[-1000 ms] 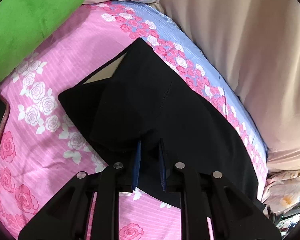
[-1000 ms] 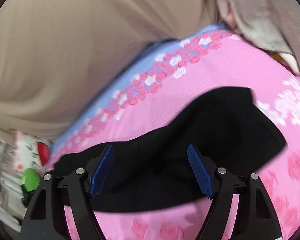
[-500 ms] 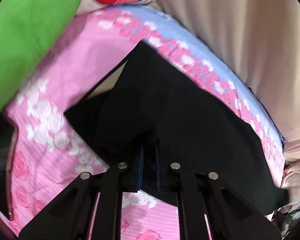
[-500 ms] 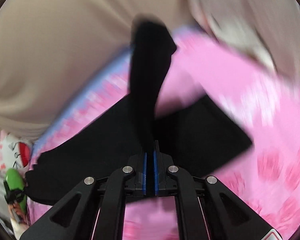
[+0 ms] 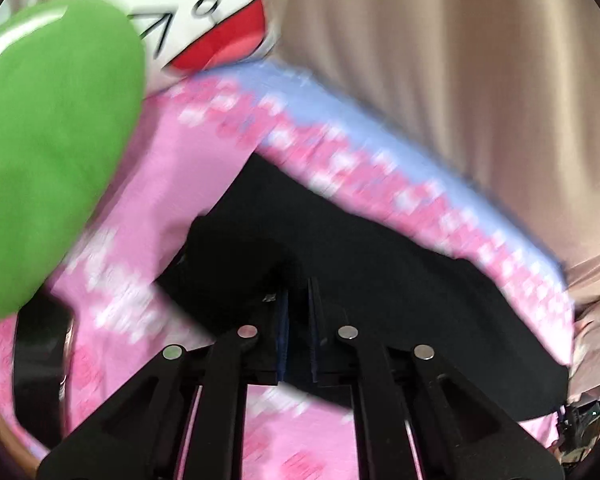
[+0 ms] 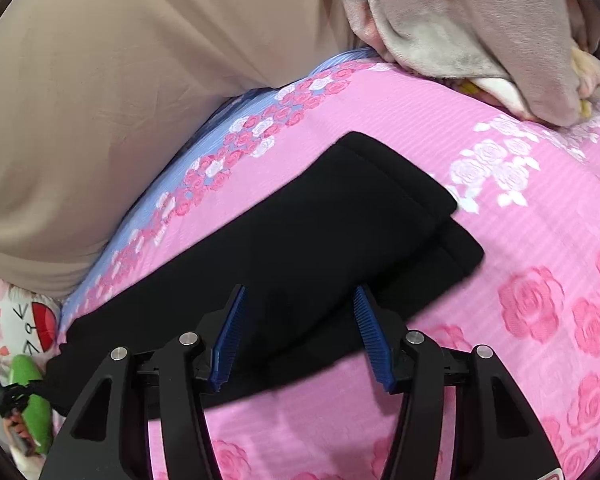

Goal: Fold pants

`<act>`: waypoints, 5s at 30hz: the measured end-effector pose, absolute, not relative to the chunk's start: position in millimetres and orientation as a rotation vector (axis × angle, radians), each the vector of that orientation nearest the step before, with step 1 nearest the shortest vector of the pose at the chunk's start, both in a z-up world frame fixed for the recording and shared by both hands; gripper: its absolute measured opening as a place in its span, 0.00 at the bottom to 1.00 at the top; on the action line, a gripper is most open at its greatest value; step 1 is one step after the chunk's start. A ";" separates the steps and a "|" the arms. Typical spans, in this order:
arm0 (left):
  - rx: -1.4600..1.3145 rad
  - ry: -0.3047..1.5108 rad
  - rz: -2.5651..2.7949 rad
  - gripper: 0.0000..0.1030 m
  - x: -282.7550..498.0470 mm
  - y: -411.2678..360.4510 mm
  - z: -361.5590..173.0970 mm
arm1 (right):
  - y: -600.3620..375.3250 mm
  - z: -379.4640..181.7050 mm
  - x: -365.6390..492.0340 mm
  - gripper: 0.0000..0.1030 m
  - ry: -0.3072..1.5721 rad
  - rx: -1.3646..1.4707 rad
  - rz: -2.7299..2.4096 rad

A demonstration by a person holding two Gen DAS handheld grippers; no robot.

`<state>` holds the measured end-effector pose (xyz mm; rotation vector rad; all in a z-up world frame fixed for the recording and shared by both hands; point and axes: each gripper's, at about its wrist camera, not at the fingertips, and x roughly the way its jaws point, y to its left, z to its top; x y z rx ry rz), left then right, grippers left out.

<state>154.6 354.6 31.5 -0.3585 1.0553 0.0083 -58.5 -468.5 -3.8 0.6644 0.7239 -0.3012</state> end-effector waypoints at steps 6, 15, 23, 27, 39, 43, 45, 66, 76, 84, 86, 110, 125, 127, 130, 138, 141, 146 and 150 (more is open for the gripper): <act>-0.368 1.175 0.125 0.19 126.7 374.2 -4.3 | -443.8 26.0 -87.6 0.53 0.673 0.515 -0.416; -0.210 0.960 0.114 0.25 147.7 316.3 71.6 | -298.4 80.0 1.5 0.53 0.673 0.291 0.058; -0.115 1.113 0.087 0.36 175.7 293.0 -6.8 | -101.8 47.6 195.2 0.53 0.904 0.192 0.458; -0.051 1.085 0.054 0.36 158.3 299.7 -5.6 | -47.1 23.8 260.2 0.54 1.011 0.117 0.479; -0.037 1.034 -0.002 0.35 147.2 301.4 -14.3 | -22.2 14.9 279.3 0.05 1.058 0.091 0.609; -0.019 1.032 0.014 0.36 148.6 296.2 -15.5 | -38.2 21.6 311.0 0.00 0.953 0.137 0.509; -0.010 1.028 0.015 0.36 148.8 294.8 -15.7 | -46.6 11.5 321.6 0.01 1.007 0.146 0.457; -0.047 1.000 0.028 0.20 146.1 314.8 -15.0 | -7.7 -13.7 326.6 0.00 1.020 -0.012 0.395; 0.072 0.886 0.116 0.41 136.6 294.1 8.2 | -12.3 21.6 255.0 0.00 0.989 0.006 0.543; 0.152 0.811 0.221 0.62 124.8 258.7 32.2 | 1.8 48.3 223.2 0.01 0.881 0.027 0.475; 0.162 0.793 0.214 0.63 120.4 245.4 36.5 | -8.2 42.3 192.1 0.01 0.891 -0.054 0.460; 0.123 0.872 0.026 0.87 64.2 73.3 16.8 | -485.3 13.1 -107.5 0.45 0.786 0.496 -0.448; 0.172 0.932 0.099 0.87 59.5 69.2 1.2 | -505.3 34.2 -99.2 0.09 0.672 0.525 -0.356; 0.180 0.938 0.098 0.87 61.1 69.6 -2.0 | -511.3 15.2 -93.8 0.12 0.748 0.477 -0.399; 0.180 0.957 0.107 0.87 63.7 70.2 -7.1 | -522.5 -8.3 -87.7 0.26 0.800 0.535 -0.399; 0.176 0.955 0.086 0.87 60.2 70.2 -4.1 | -513.2 3.8 -86.2 0.30 0.785 0.524 -0.355; 0.177 0.958 0.086 0.88 60.0 69.3 -4.0 | -512.3 3.6 -78.1 0.10 0.807 0.508 -0.362; 0.172 0.951 0.096 0.88 58.6 77.4 -0.3 | -516.1 32.7 -101.5 0.25 0.717 0.469 -0.401; 0.156 0.962 0.097 0.88 58.5 80.4 -3.9 | -529.5 -0.1 -106.7 0.43 0.788 0.583 -0.400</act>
